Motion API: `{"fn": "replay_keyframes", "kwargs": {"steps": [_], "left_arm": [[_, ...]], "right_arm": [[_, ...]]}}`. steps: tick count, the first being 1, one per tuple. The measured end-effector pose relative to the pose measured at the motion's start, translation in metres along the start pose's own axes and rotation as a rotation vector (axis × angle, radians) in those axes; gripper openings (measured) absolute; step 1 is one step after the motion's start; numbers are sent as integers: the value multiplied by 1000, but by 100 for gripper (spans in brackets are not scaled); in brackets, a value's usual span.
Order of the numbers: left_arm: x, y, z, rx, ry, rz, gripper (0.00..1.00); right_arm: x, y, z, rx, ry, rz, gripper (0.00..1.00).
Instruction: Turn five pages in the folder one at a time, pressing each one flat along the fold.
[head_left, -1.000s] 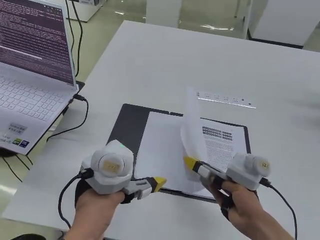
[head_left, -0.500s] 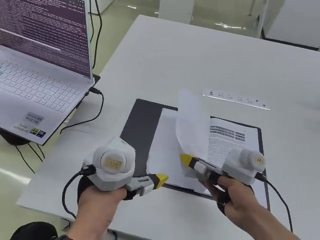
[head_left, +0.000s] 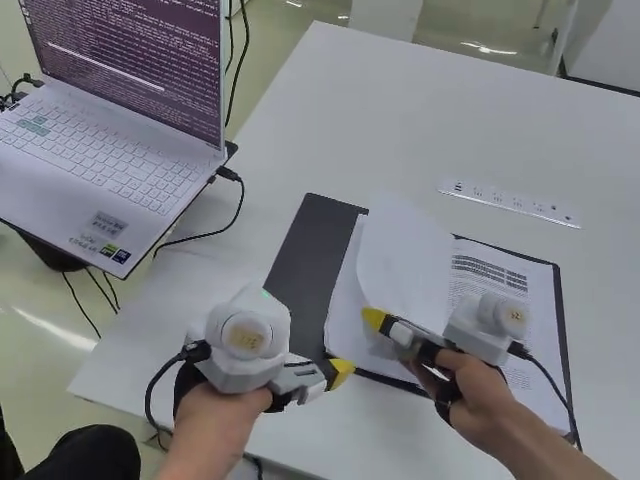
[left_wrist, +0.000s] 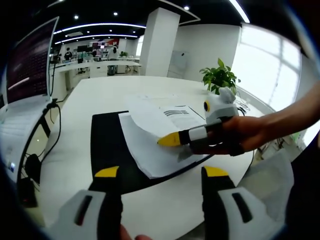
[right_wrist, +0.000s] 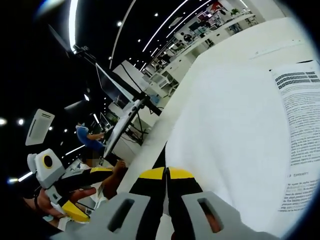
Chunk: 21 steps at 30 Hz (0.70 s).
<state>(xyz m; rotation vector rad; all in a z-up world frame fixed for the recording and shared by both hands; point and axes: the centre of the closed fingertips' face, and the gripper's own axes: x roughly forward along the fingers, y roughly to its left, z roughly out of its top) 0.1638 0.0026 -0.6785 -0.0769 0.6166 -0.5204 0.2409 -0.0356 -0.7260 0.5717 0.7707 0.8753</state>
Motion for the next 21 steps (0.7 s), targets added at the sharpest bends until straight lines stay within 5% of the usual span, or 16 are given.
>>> {"fn": "replay_keyframes", "kwargs": {"steps": [8, 21], "left_arm": [[-4, 5, -6, -25, -1, 1, 64], [-10, 15, -6, -46, -18, 16, 64]], "right_arm": [[21, -5, -10, 17, 24, -17, 0], [43, -35, -35, 82, 74, -106, 0]]}}
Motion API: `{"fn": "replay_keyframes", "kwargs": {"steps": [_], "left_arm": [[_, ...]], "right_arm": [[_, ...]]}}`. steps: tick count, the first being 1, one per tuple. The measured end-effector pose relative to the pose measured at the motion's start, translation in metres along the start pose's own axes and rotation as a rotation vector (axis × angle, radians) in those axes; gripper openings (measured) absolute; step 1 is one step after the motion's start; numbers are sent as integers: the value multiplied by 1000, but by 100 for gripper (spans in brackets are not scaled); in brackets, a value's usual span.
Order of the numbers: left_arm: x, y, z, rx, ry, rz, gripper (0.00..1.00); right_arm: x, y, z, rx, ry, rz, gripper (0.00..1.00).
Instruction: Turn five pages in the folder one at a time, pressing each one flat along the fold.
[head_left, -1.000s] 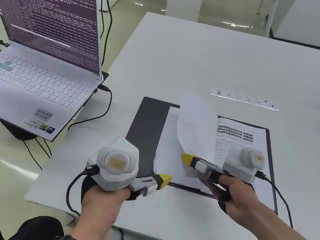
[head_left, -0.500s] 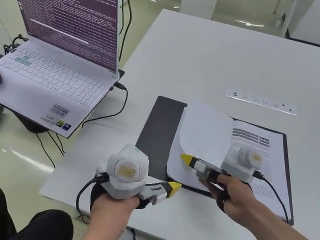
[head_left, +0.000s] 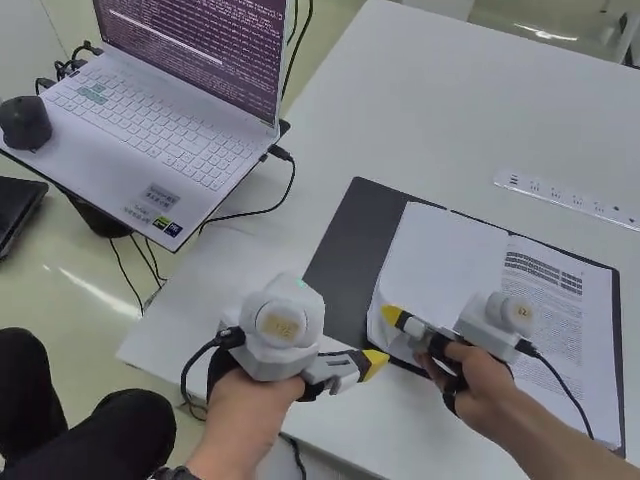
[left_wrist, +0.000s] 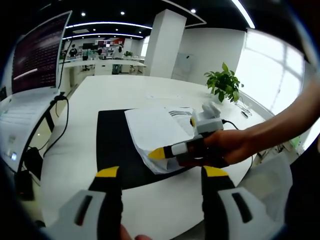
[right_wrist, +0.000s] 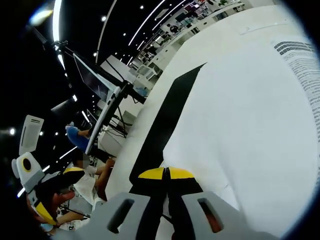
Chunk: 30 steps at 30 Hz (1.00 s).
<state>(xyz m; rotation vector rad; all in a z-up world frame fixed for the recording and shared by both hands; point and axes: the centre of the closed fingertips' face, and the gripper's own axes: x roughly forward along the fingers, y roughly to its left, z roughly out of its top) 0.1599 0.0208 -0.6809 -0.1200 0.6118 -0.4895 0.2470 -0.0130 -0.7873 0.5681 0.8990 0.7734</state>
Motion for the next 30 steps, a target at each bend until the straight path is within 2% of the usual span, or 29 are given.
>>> {"fn": "replay_keyframes", "kwargs": {"steps": [2, 8, 15, 21, 25, 28, 30], "left_arm": [[-1, 2, 0, -1, 0, 5, 64], [-4, 5, -2, -5, 4, 13, 64], [0, 1, -4, 5, 17, 4, 64], [8, -1, -4, 6, 29, -12, 63], [19, 1, -5, 43, 51, -22, 60], [27, 2, -2, 42, 49, -31, 57], [32, 2, -2, 45, 49, -34, 53]], "right_arm": [[3, -5, -2, 10, 1, -11, 0], [7, -6, 0, 18, -21, -17, 0], [9, -6, 2, 48, -37, -8, 1], [9, 6, 2, 7, -21, 51, 15], [8, 11, 2, 26, -20, 80, 21], [5, 25, 3, 64, -23, 146, 32], [1, 27, 3, 63, -19, 163, 38]]}}
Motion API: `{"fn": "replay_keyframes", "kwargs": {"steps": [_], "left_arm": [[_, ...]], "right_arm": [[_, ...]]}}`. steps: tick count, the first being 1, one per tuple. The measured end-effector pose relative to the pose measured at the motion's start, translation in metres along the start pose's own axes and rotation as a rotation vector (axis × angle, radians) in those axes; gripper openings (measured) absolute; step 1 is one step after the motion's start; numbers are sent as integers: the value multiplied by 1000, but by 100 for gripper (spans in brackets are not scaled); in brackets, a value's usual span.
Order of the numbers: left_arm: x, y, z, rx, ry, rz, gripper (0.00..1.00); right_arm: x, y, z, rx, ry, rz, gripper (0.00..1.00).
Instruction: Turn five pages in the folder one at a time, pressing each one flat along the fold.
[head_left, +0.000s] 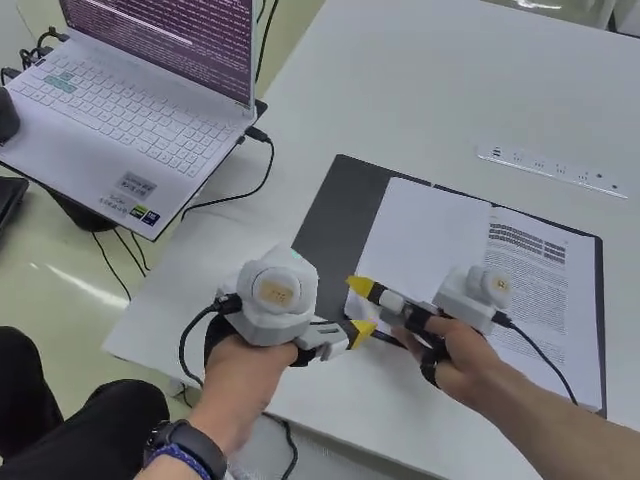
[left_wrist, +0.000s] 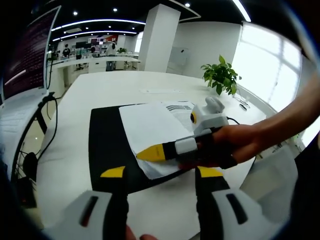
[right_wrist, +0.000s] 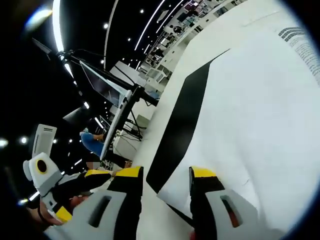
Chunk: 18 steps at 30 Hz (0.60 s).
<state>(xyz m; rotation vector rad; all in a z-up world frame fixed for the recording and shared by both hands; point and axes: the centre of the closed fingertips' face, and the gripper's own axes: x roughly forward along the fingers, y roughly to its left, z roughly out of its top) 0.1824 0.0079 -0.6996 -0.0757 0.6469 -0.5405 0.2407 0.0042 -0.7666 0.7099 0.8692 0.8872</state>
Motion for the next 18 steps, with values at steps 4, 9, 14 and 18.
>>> {"fn": "replay_keyframes", "kwargs": {"steps": [4, 9, 14, 18], "left_arm": [[16, 0, 3, 3, -6, -10, 45], [35, 1, 0, -10, 8, -25, 31], [51, -3, -6, -29, 19, -50, 22], [65, -4, -14, -11, 46, -62, 17]], "right_arm": [[-8, 10, -1, -32, 9, 40, 49], [-31, 18, 0, -83, 15, 56, 50], [-60, 8, 4, -149, -1, 11, 47], [-83, -5, 8, -159, -28, -37, 43]]}}
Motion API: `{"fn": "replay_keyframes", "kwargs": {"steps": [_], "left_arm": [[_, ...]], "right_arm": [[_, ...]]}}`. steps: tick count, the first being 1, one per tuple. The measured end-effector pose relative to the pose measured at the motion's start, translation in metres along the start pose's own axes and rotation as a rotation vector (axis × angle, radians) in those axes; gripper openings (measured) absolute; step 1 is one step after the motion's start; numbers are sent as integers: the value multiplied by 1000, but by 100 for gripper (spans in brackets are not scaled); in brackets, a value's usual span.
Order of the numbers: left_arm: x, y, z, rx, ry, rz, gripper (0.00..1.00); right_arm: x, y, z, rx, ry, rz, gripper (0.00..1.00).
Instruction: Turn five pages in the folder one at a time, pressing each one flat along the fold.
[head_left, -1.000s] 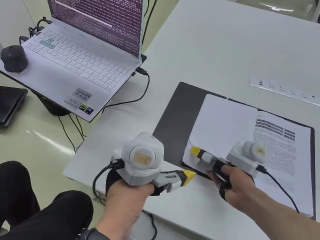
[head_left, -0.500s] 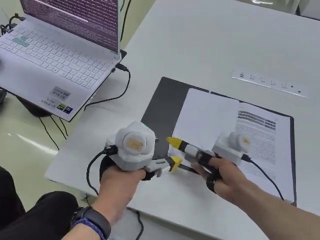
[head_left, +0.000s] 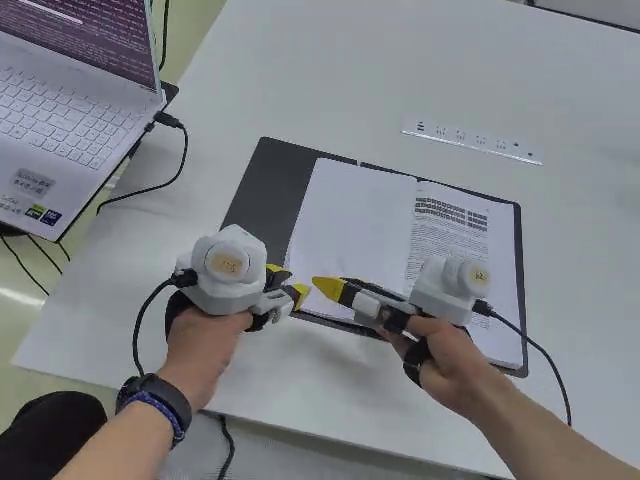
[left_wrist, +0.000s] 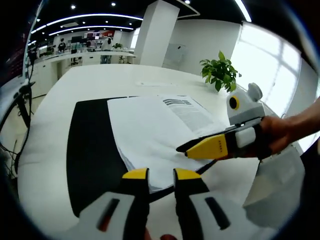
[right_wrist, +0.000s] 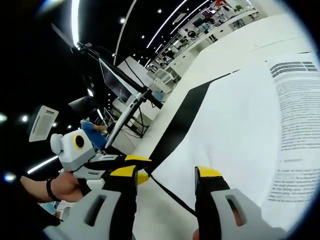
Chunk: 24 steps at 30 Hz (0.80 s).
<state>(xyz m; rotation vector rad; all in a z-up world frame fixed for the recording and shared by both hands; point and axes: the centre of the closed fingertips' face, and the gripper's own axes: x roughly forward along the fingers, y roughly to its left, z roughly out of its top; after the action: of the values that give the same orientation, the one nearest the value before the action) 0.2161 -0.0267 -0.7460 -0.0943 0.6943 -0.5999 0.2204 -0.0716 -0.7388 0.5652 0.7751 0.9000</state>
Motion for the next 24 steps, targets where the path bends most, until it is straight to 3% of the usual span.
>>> {"fn": "replay_keyframes", "kwargs": {"steps": [5, 7, 10, 11, 12, 19, 21, 24], "left_arm": [[16, 8, -16, -5, 51, 14, 10], [18, 13, -28, -15, 98, 38, 5], [19, 14, -36, -20, 114, 47, 2], [18, 18, -31, -12, 89, 73, 0], [18, 15, -32, -44, 92, 63, 0], [19, 20, -32, -35, 88, 86, 0], [21, 22, -33, -115, 84, 101, 0], [22, 23, -33, -128, 86, 99, 0]], "right_arm": [[-27, -19, 6, 27, -56, -49, 39], [-35, -25, 7, 32, -65, -62, 38], [-45, -33, 9, 22, -74, -78, 35], [-47, -35, 10, 20, -76, -81, 34], [-49, -38, 12, 15, -79, -85, 33], [-51, -54, 29, -25, -95, -99, 27], [-49, -59, 36, -42, -93, -101, 25], [-47, -66, 45, -50, -105, -101, 22]]}}
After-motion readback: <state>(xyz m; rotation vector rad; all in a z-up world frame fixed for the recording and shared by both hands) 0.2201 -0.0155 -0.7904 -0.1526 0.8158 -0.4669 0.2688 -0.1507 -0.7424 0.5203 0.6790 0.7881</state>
